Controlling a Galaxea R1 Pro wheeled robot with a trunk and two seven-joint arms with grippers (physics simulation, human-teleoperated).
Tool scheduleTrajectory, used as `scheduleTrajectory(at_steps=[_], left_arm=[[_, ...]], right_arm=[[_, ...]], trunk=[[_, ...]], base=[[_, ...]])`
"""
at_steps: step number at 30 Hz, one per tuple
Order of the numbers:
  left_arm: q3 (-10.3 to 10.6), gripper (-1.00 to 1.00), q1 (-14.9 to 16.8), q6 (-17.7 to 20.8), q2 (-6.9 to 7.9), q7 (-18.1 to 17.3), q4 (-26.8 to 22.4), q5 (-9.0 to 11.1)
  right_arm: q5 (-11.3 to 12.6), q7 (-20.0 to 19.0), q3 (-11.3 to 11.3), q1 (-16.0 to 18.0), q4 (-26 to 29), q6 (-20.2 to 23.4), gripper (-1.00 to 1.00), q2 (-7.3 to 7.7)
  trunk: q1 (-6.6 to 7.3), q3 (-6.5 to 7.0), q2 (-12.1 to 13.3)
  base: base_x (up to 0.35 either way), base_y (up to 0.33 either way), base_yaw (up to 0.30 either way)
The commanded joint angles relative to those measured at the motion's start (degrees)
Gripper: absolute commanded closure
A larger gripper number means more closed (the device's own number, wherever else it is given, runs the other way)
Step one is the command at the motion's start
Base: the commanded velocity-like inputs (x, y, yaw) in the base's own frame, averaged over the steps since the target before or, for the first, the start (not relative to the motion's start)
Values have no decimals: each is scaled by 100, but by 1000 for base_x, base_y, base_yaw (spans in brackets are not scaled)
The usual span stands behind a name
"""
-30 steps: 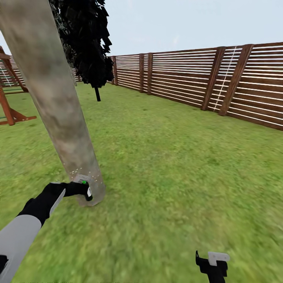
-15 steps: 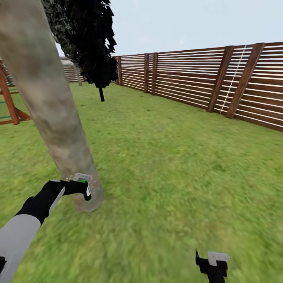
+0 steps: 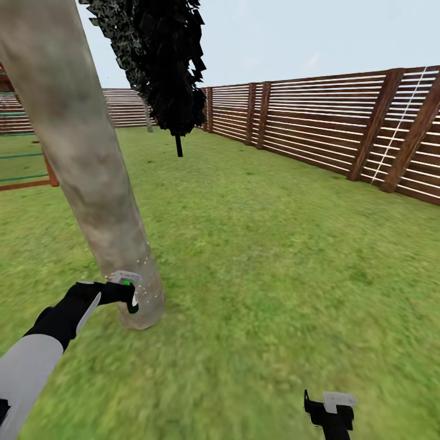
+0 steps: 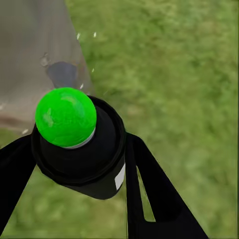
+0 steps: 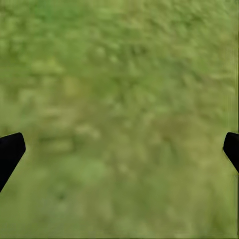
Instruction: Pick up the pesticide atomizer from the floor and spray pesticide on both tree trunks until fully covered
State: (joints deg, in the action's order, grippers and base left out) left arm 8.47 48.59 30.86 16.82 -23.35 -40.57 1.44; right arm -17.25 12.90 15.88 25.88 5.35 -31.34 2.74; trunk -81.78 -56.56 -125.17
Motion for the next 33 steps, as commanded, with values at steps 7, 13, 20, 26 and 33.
scheduleTrajectory(at_steps=[7, 13, 20, 26, 33], left_arm=[[25, 100, 2, 34, 2, -3, 5, 24], [7, 100, -11, 40, 13, 8, 11, 25], [-12, 100, -33, 24, 49, 96, 177, 28], [-4, 100, -33, -18, 21, 423, 447, 62], [-4, 100, -181, -27, -3, 527, 459, 64]], right_arm=[[-59, 29, 29, 5, -8, -13, -100, -1], [-59, 29, 29, 5, -8, -13, -100, -1], [-61, 29, 29, 4, -8, -13, -100, -2], [-61, 29, 29, 4, -8, -13, -100, -2], [-65, 29, 29, 4, -8, -13, -100, 6]], trunk=[[-1, -5, -2], [-1, -5, -2], [-1, -5, -2], [-1, -5, -2], [-1, -5, -2]], base=[[138, -258, 3], [-95, -260, 10], [-135, -226, 242], [-3, -29, 260], [156, -131, 22]])
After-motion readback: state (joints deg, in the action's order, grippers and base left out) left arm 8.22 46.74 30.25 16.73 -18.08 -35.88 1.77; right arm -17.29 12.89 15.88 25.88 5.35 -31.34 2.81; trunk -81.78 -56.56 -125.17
